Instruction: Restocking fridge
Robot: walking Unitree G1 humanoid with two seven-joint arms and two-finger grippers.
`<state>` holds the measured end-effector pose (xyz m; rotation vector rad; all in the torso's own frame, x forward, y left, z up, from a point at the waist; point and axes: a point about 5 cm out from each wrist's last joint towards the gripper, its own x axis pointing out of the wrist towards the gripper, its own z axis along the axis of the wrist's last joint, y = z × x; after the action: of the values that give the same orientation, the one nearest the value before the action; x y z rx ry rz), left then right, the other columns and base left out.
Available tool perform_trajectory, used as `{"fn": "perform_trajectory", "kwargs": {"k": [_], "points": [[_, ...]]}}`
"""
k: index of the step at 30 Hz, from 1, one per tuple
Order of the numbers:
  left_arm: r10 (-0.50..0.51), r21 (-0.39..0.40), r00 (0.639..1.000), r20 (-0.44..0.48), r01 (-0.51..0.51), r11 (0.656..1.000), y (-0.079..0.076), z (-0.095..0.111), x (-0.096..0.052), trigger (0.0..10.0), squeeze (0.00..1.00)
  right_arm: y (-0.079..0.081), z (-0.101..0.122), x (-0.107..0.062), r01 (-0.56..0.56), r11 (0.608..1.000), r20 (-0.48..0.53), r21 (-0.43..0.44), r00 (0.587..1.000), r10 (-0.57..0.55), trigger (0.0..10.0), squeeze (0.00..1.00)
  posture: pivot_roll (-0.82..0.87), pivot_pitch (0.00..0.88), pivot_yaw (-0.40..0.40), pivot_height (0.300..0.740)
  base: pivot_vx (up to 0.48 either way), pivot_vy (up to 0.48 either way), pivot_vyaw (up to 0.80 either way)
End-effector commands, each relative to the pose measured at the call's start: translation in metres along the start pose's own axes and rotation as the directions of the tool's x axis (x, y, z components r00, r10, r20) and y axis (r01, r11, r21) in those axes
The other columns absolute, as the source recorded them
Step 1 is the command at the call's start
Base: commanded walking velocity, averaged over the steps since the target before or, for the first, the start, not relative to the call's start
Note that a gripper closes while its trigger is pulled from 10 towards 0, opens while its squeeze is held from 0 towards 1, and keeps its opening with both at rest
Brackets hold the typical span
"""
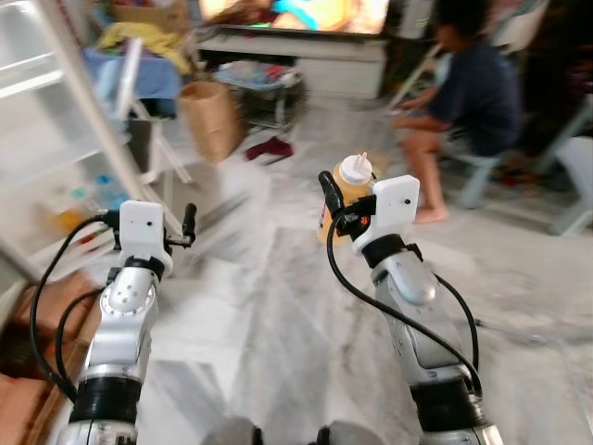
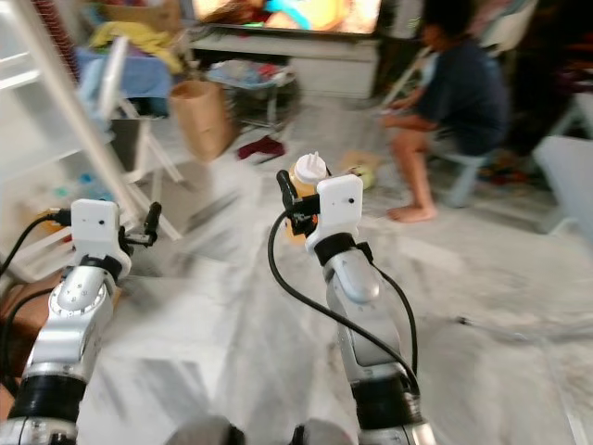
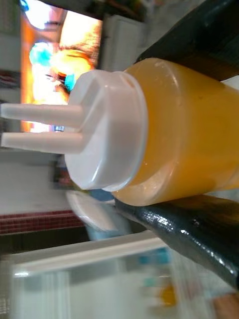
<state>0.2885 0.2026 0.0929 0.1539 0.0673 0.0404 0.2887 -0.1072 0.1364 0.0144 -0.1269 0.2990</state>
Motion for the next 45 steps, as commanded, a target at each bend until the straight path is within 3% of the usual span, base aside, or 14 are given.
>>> {"fn": "perform_trajectory", "kwargs": {"k": [1, 6, 10, 15, 24, 35, 45], "points": [[0.025, 0.023, 1.000, 0.011, -0.025, 0.999, 0.006, 0.001, -0.004, 10.0, 0.00, 0.000, 0.006, 0.003, -0.002, 1.000, 0.037, -0.002, 0.999, 0.002, 10.0, 0.00, 0.03, 0.000, -0.056, 0.740, 0.000, 0.480, 0.79], [0.017, 0.000, 1.000, 0.004, -0.017, 1.000, 0.003, -0.006, -0.013, 10.0, 0.00, -0.004, 0.004, 0.012, -0.009, 1.000, 0.030, -0.008, 1.000, 0.009, 10.0, 0.00, 0.04, 0.000, -0.062, 0.740, 0.000, 0.480, 0.79], [-0.011, 0.011, 1.000, 0.012, 0.011, 1.000, -0.003, -0.006, -0.012, 10.0, 0.00, 0.002, 0.008, 0.017, -0.070, 0.990, 0.063, -0.121, 0.995, 0.078, 10.0, 0.00, 0.02, 0.000, -0.045, 0.740, 0.000, 0.480, 0.79], [-0.058, 0.010, 0.997, 0.048, 0.058, 0.998, -0.009, 0.002, -0.005, 10.0, 0.00, -0.004, 0.006, 0.016, -0.006, 0.999, 0.058, -0.041, 0.998, 0.008, 10.0, 0.00, 0.00, 0.000, -0.029, 0.740, 0.056, 0.449, 0.70], [-0.073, -0.047, 0.996, 0.045, 0.075, 0.996, -0.011, 0.006, 0.003, 10.0, 0.00, -0.005, 0.002, 0.012, -0.001, 0.999, 0.057, -0.050, 0.998, 0.004, 10.0, 0.00, -0.01, 0.000, -0.023, 0.740, 0.030, 0.036, 0.40], [-0.115, 0.014, 0.990, 0.078, 0.114, 0.993, -0.013, 0.007, 0.002, 10.0, 0.00, -0.004, 0.001, 0.015, 0.012, 0.999, 0.055, -0.037, 0.998, -0.010, 10.0, 0.00, 0.00, 0.000, -0.029, 0.740, 0.183, 0.403, 0.00], [-0.134, -0.007, 0.985, 0.111, 0.135, 0.991, -0.017, 0.011, 0.004, 10.0, 0.00, 0.000, 0.003, 0.014, -0.020, 1.000, 0.069, -0.015, 0.997, 0.021, 10.0, 0.00, -0.02, 0.000, -0.027, 0.740, 0.320, 0.294, 0.00]]}}
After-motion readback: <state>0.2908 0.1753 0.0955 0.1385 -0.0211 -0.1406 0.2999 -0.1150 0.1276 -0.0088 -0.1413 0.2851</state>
